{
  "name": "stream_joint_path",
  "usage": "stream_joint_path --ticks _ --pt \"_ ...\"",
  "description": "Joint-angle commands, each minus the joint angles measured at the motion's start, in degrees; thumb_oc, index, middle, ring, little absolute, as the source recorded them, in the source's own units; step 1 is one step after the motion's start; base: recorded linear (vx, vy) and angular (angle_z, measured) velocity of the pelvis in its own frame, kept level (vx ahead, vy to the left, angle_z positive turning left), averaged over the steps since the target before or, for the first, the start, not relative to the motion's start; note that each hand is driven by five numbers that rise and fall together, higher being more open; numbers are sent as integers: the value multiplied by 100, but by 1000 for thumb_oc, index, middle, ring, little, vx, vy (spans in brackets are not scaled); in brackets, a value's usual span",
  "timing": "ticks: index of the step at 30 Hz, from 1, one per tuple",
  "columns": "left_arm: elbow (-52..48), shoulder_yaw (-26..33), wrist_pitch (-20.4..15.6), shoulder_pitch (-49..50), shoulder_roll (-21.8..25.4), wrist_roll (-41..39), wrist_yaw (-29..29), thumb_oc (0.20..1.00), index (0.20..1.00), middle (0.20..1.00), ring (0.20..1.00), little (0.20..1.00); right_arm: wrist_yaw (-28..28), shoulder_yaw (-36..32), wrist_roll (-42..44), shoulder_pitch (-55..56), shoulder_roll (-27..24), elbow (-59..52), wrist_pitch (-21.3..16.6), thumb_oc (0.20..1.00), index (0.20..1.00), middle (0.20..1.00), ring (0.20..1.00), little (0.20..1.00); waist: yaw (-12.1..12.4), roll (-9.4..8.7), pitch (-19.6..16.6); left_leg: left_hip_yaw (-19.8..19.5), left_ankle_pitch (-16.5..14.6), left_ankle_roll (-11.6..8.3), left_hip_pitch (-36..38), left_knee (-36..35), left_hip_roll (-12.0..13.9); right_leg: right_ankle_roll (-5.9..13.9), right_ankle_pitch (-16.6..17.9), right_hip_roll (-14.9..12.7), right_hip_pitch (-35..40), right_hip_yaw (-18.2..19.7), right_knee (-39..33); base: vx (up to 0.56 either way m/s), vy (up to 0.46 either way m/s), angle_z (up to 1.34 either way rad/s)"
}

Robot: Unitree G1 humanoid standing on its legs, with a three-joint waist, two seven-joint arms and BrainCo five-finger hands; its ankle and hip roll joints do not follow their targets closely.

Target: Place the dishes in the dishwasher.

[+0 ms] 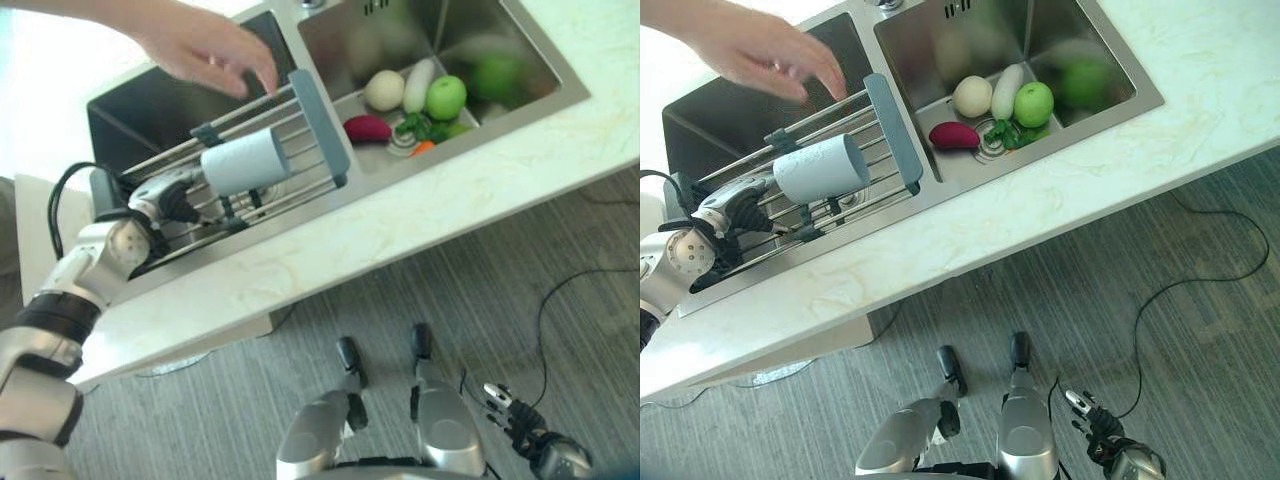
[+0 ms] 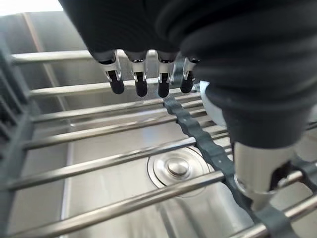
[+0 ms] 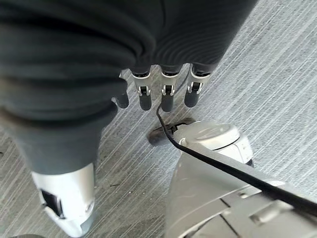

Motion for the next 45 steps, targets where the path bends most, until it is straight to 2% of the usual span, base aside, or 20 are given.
stream_joint_path --ticks 1,8,10,14,16,19,24,34,39,45 --pt "321 514 97 -55 116 42 229 1000 1000 1000 1000 1000 -17 69 36 250 92 136 6 1000 1000 1000 1000 1000 7 -101 -604 -274 -678 -96 -200 615 -20 608 -585 -543 -385 147 861 17 -26 8" --pt "342 765 188 173 142 59 245 1000 1000 1000 1000 1000 -141 102 42 294 161 233 78 1000 1000 1000 1000 1000 111 -78 -955 -236 -743 -116 149 603 33 557 -764 -486 28 -44 848 36 -36 13" --pt "324 1011 270 393 185 -143 311 1000 1000 1000 1000 1000 -228 91 -11 307 207 333 167 1000 1000 1000 1000 1000 191 -76 -1148 -254 -789 -122 369 566 63 517 -884 -435 285 -133 820 78 -56 14" --pt "259 1291 165 560 243 -381 456 1000 1000 1000 1000 1000 -266 25 -106 347 261 477 197 1000 1000 1000 1000 1000 266 -86 -1309 -254 -810 -125 490 530 86 477 -941 -382 431 -200 775 35 -28 15" --pt "10 1532 45 638 320 -556 405 1000 1000 1000 1000 1000 -229 -37 -177 397 286 635 200 1000 1000 1000 1000 1000 326 -108 -1404 -273 -842 -119 619 491 108 459 -1010 -351 572 -260 755 46 -33 7" --pt "-202 1588 36 650 290 -561 267 1000 1000 1000 1000 1000 -193 -60 -230 413 298 713 196 1000 1000 1000 1000 1000 351 -128 -1466 -280 -844 -119 689 450 122 447 -1035 -319 630 -279 742 28 -18 13" --pt "-432 1434 118 514 202 -493 114 1000 1000 1000 1000 1000 -130 -43 -199 424 303 717 205 1000 1000 1000 1000 1000 322 -174 -1525 -247 -855 -114 768 385 143 453 -1044 -277 672 -255 707 38 -19 0" --pt "-361 833 153 -231 174 -543 -136 1000 1000 1000 1000 1000 -51 -71 -238 507 213 738 244 1000 1000 1000 1000 1000 61 -171 -1389 -117 -805 -128 646 309 134 516 -878 -266 424 -15 629 4 -5 -9" --pt "-345 476 365 -641 86 -541 -126 1000 1000 1000 1000 1000 -5 -83 -181 495 115 625 222 1000 1000 1000 1000 1000 -104 -132 -1239 -87 -762 -143 501 294 105 544 -766 -285 206 165 607 -12 12 -16" --pt "-297 174 425 -937 102 -562 -146 1000 1000 1000 1000 1000 40 -36 -121 477 13 324 161 1000 1000 1000 1000 1000 -250 -93 -995 -111 -714 -160 286 326 62 561 -644 -311 -46 362 587 -38 28 -19"
